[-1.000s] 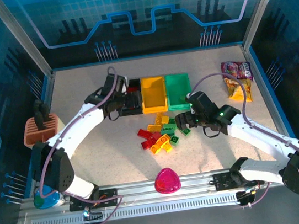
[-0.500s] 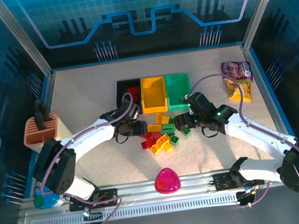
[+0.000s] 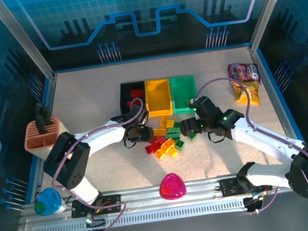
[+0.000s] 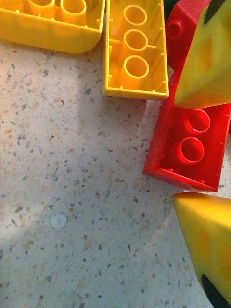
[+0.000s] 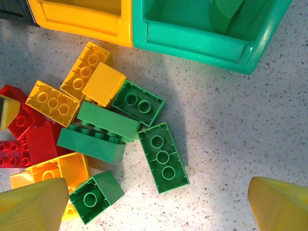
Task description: Sort the legos into containers by color
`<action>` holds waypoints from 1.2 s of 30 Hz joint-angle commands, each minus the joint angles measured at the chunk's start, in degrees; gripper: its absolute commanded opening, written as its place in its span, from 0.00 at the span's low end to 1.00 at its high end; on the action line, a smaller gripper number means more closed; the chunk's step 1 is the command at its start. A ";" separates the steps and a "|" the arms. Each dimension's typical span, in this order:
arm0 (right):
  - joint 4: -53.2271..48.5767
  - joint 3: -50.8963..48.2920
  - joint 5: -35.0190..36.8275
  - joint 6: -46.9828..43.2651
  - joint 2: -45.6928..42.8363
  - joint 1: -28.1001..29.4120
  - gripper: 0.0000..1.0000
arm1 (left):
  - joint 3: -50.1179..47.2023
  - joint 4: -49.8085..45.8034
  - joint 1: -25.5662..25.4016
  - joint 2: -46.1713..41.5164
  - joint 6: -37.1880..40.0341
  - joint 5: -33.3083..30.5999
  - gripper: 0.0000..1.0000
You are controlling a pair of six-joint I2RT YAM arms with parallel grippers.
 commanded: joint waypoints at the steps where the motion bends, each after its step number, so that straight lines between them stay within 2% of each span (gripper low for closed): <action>1: 0.71 -0.75 -0.05 0.29 -0.98 -0.69 0.97 | 0.92 -2.14 0.17 0.65 0.23 -2.61 0.48; 4: 0.95 -0.90 -0.15 0.29 -0.93 -0.68 0.97 | -0.28 -2.02 2.13 -0.29 -0.75 -3.56 0.45; 9: 0.85 -0.90 -0.31 0.36 -1.35 -0.71 0.97 | -3.61 -0.58 9.60 -4.40 -3.95 -2.95 0.41; 12: 0.62 -1.02 -0.18 0.45 -2.09 -0.68 0.97 | -4.53 -0.13 10.76 -8.45 -4.71 -3.00 0.41; 13: 0.64 -1.16 -0.15 0.57 -2.32 -0.68 0.96 | -4.79 0.19 10.58 -9.75 -4.70 -2.61 0.42; 18: 1.34 -1.49 -0.60 0.90 -2.12 -0.70 0.97 | -4.50 -1.47 9.65 -11.85 -3.95 -2.35 0.75; 19: 1.43 -1.36 -0.92 0.88 -1.92 -0.68 0.97 | -4.34 -1.75 9.57 -11.53 -3.86 -2.09 0.77; 27: 1.47 -0.04 -1.11 0.58 -1.28 -0.68 0.97 | -0.25 -5.55 6.40 -5.74 0.10 -3.95 0.80; 36: 1.61 -2.31 0.03 0.97 -2.50 -0.82 0.97 | 3.69 -7.92 6.11 -0.54 -1.80 -4.98 0.82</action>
